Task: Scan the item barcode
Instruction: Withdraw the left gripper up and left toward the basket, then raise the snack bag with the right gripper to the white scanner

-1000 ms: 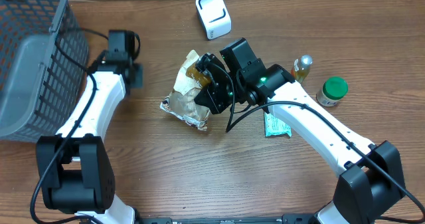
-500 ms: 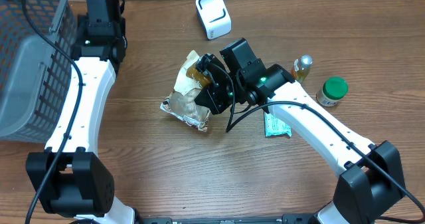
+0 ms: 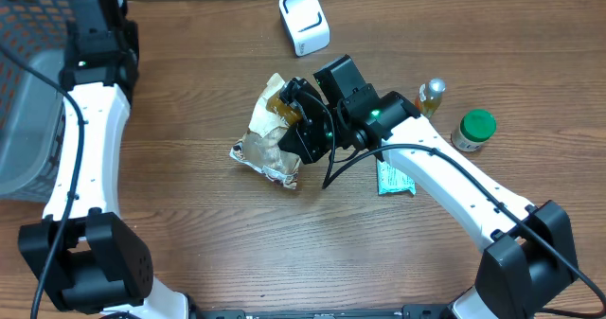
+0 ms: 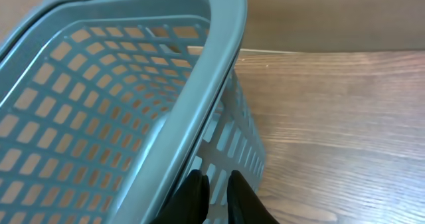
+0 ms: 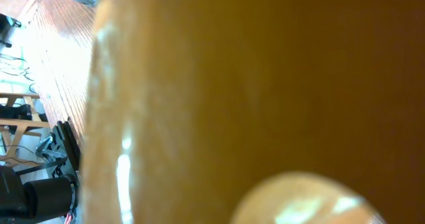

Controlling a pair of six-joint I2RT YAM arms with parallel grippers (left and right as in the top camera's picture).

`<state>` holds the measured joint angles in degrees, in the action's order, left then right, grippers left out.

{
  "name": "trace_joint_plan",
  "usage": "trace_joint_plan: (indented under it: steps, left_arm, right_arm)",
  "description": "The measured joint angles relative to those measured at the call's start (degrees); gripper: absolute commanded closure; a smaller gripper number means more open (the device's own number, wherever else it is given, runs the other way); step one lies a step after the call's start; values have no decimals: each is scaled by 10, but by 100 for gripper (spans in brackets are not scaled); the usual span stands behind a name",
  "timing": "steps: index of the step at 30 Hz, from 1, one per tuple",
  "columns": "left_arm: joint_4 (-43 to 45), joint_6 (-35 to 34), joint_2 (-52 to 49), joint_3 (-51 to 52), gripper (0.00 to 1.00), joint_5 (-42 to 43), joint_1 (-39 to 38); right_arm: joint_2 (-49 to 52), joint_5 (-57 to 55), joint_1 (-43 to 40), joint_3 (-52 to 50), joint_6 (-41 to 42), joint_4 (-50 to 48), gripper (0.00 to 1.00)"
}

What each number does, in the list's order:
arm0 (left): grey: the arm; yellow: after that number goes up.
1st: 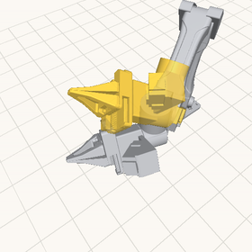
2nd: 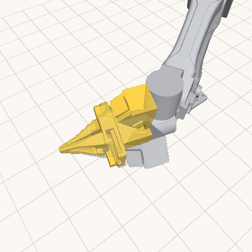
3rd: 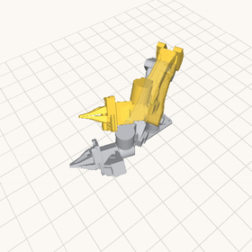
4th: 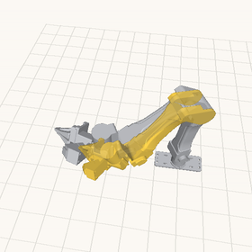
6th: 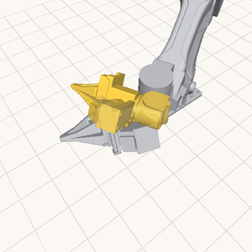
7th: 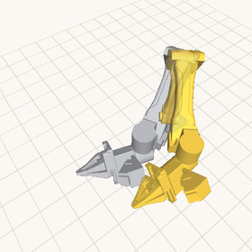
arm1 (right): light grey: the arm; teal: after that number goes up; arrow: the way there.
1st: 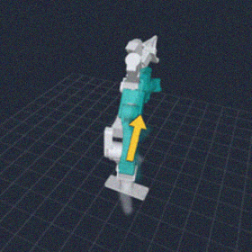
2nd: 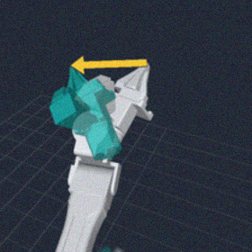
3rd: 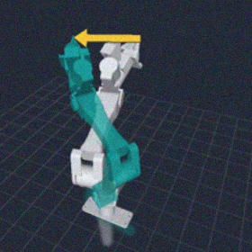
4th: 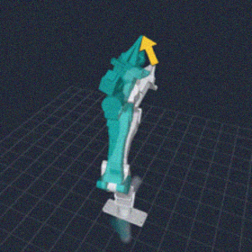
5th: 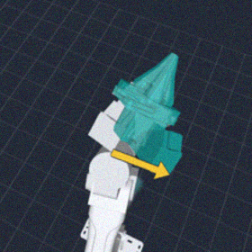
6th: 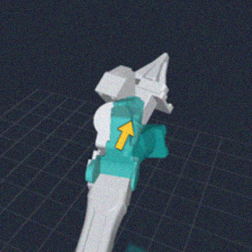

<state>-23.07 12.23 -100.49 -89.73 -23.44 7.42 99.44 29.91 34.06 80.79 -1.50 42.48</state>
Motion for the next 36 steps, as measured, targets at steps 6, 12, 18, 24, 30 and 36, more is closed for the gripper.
trace_joint_plan:
  steps: [6, 12, 18, 24, 30, 36]
  left_arm:
    - [27, -2, 0, 0, 86, 21, 5]
    - [49, -3, 0, 0, 85, 47, 12]
    - [55, -7, 2, 0, 76, 61, 13]
    - [52, -34, 49, 0, 32, 127, 14]
    - [24, -50, 92, -7, 0, 173, 14]
    - [-92, -50, 91, -7, 0, 186, 14]
  right_arm:
    - [0, -1, 0, 0, 0, 0, 96]
    - [0, -2, 0, 0, 0, 0, 96]
    - [0, -1, 0, 0, 0, 1, 96]
    - [0, -1, 0, 0, 0, 2, 96]
    - [0, -2, 0, 0, 0, 2, 96]
    - [0, -6, 0, 0, -2, -13, 97]
